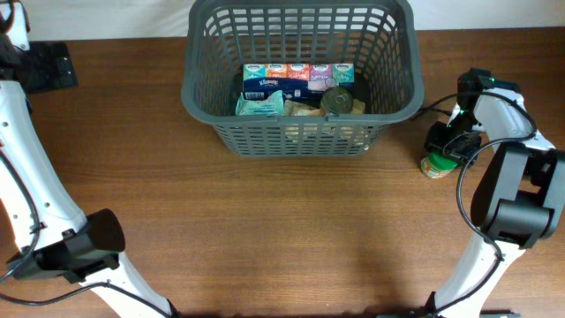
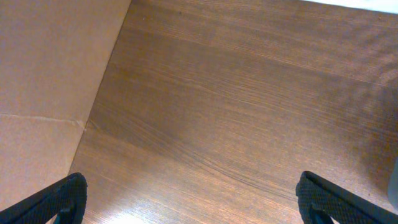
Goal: Pack container
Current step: 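Close the right gripper around the jar and lift it, then carry the jar over the basket with the right gripper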
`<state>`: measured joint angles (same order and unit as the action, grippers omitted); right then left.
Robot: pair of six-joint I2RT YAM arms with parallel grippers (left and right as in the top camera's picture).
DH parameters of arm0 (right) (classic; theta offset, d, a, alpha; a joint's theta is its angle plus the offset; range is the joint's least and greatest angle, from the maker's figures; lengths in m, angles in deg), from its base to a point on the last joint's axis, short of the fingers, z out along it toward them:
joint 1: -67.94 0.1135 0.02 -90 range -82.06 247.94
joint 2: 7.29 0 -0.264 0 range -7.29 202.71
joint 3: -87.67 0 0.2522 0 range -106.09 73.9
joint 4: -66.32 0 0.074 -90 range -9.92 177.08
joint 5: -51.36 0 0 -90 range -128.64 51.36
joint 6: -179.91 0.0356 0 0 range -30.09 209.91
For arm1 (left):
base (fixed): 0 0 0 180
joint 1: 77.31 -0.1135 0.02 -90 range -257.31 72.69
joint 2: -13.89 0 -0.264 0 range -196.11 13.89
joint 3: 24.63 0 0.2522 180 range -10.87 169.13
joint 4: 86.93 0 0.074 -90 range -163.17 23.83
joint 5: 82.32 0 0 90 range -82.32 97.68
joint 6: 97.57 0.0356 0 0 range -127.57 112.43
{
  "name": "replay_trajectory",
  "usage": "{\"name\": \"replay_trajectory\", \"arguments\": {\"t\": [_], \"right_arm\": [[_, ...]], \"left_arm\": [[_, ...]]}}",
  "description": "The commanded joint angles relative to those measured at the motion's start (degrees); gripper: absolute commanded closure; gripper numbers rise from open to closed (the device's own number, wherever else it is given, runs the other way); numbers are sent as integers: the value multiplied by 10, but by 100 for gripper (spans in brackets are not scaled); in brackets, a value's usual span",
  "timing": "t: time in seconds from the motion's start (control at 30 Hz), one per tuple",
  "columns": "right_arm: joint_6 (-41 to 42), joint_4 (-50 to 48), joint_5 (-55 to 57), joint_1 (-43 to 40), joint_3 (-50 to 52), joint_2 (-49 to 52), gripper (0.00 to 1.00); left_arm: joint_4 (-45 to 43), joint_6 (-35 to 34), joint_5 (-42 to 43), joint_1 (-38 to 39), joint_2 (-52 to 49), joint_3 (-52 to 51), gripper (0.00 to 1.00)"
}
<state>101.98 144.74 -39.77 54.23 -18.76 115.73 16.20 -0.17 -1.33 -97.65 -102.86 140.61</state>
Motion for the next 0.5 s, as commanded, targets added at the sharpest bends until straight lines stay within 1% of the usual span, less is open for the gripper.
{"name": "replay_trajectory", "arguments": {"t": [0.0,0.07,0.1,0.2,0.23,0.27,0.4,0.43,0.47], "right_arm": [[7,7,-1,2,-16,-12,56],[7,14,7,2,-35,-20,63],[7,19,9,2,-52,-29,71],[7,28,10,2,-92,-50,87],[7,33,10,2,-108,-56,94],[7,41,10,2,-131,-66,96],[4,65,18,2,-219,-101,96],[-2,70,17,2,-249,-111,96],[-30,76,2,3,-290,-126,96]], "left_arm": [[-1,-9,2,-2,1,-2,1],[-1,-9,2,-2,1,-2,1],[-1,-9,2,-2,1,-2,1],[-1,-9,2,-2,1,-2,1],[-1,-9,2,-2,1,-2,1],[-1,-9,2,-2,1,-2,1],[-1,-9,2,-2,1,-2,1],[-1,-9,2,-2,1,-2,1],[-1,-9,2,-2,1,-2,1]]}}
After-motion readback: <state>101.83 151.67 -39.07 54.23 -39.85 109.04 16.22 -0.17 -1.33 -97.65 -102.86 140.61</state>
